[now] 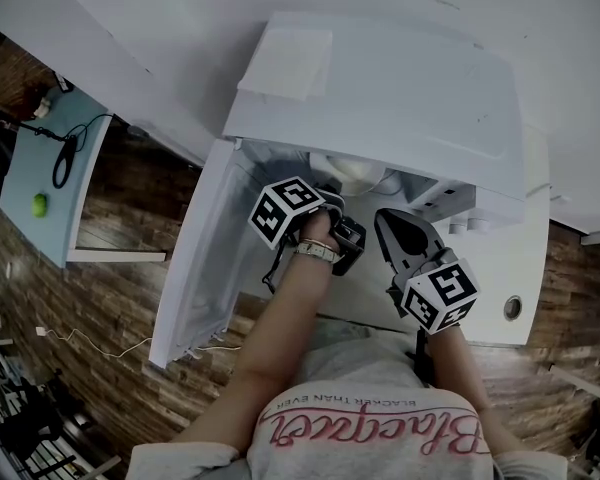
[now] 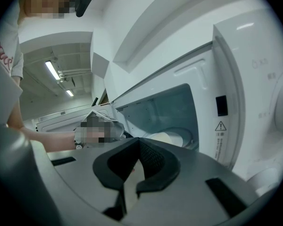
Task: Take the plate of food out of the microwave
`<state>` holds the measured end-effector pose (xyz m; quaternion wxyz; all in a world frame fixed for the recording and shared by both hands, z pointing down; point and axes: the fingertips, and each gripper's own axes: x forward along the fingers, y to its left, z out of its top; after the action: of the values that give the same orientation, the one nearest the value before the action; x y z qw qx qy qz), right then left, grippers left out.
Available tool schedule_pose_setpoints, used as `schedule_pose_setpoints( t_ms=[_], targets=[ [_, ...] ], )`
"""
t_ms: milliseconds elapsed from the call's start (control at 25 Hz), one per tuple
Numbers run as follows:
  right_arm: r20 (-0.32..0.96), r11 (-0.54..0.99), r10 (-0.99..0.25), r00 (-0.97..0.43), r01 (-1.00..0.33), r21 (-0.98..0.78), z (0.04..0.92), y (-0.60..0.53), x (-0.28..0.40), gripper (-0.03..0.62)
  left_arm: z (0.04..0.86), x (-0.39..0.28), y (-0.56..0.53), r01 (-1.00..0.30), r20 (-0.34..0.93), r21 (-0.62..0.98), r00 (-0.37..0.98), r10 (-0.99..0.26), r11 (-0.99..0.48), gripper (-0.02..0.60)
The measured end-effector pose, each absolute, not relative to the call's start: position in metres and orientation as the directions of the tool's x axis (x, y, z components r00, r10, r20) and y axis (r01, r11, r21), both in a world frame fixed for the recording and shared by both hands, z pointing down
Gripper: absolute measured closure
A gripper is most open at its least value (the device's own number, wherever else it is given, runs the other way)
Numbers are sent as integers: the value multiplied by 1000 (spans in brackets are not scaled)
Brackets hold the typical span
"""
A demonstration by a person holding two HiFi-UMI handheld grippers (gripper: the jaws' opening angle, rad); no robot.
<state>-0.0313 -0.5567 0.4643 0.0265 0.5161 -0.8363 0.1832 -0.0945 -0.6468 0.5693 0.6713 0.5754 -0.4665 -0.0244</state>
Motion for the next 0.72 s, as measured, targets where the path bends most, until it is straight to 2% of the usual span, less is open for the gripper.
schedule_pose_setpoints(
  t_ms=[280,720],
  targets=[
    [241,409,-851,-466,-877,-252,462,-553,-34,588,559,-96,-642,-414,511,857,604,-611,307,549],
    [241,416,-853,-464,-881,-223,461,-542,-42,588,545,-94,-634,-194,202,976,648,-735,97,565]
  ],
)
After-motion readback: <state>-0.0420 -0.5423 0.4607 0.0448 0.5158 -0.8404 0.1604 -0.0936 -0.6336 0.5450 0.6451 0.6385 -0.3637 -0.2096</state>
